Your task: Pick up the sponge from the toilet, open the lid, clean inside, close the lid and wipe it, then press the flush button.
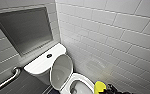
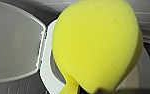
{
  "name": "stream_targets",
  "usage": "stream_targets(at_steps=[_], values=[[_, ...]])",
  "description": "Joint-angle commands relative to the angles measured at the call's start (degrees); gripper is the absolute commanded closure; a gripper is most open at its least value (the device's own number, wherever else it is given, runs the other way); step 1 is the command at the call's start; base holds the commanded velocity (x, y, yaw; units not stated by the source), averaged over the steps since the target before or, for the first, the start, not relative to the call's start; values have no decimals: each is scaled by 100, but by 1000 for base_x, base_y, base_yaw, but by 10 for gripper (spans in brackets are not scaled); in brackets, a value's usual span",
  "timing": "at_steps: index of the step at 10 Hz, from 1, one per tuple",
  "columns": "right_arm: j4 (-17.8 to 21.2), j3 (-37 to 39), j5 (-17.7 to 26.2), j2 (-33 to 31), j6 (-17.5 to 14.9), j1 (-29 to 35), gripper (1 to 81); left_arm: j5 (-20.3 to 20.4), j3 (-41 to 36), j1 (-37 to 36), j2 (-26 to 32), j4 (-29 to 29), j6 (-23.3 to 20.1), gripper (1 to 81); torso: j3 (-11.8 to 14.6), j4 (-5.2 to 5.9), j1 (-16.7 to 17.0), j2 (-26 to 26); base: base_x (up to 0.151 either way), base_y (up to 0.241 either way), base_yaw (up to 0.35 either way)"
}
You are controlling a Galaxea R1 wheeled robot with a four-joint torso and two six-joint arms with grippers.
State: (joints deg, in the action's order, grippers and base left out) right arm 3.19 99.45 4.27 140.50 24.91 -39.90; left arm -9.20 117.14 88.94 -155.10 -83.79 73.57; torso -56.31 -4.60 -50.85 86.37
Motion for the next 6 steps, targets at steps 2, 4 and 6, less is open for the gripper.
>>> stream_targets(at_steps=[2, 4, 6], values=[[59, 249, 654, 394, 41, 1075, 811, -178, 11, 102, -92, -50, -18, 10, -207, 0, 0, 0, 0, 0, 0], [67, 275, 741, 560, 58, 1268, 811, -178, 11, 101, -101, -50, -19, 10, -552, 0, 0, 0, 0, 0, 0], [59, 328, 865, 658, 120, 1471, 811, -178, 28, 102, -118, -59, -19, 10, -832, 0, -2, 0, 0, 0, 0]])
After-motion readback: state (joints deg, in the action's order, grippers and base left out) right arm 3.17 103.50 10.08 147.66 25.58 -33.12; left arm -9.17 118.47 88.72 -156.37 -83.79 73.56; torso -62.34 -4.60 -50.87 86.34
